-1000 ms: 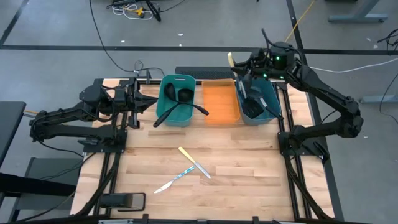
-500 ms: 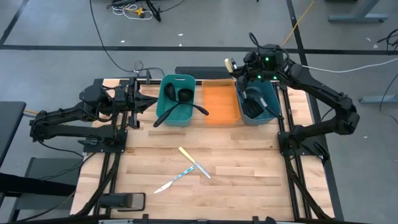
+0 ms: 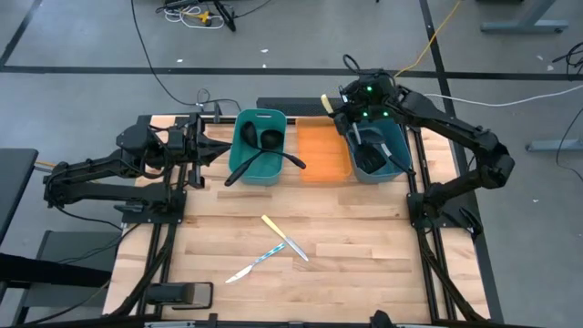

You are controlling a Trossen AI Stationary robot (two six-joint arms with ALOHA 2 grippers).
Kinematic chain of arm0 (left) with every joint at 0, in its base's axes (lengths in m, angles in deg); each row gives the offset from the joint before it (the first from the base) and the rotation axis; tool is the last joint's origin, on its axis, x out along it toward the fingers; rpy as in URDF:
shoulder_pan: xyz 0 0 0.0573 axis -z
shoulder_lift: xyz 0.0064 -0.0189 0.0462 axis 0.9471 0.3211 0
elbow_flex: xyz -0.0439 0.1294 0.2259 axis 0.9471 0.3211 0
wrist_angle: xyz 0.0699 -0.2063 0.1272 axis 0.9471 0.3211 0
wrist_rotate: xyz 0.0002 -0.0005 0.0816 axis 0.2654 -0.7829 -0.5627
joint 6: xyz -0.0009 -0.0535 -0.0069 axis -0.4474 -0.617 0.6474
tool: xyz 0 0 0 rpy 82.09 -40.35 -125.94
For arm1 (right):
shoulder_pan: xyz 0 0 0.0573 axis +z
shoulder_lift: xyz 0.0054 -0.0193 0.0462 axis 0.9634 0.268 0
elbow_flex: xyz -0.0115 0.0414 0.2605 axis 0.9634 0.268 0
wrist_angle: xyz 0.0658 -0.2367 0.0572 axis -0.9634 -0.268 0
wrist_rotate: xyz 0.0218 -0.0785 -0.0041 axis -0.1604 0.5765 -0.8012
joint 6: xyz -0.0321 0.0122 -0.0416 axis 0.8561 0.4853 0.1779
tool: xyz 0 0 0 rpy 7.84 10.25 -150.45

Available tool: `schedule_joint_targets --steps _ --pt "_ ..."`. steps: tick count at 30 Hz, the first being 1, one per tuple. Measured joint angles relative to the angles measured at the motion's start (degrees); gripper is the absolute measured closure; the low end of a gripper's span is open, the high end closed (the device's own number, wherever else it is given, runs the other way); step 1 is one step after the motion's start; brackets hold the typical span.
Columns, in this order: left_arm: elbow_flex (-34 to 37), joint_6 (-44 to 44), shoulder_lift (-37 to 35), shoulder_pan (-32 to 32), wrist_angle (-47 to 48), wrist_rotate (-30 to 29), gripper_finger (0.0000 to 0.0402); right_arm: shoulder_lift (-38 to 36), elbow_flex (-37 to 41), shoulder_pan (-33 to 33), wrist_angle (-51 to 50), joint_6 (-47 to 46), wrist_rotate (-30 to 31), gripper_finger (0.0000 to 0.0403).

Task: Pick & Place Kitchen Items
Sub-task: Put the right yellow table knife into the orange bin

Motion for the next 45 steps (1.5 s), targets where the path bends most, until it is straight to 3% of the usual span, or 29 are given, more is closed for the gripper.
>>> schedule_joint_targets --steps 45 --pt "0.0 0.17 0.0 0.01 0.0 -0.56 0.0386 16.11 0.0 0.27 -0.4 -1.92 0.41 0.0342"
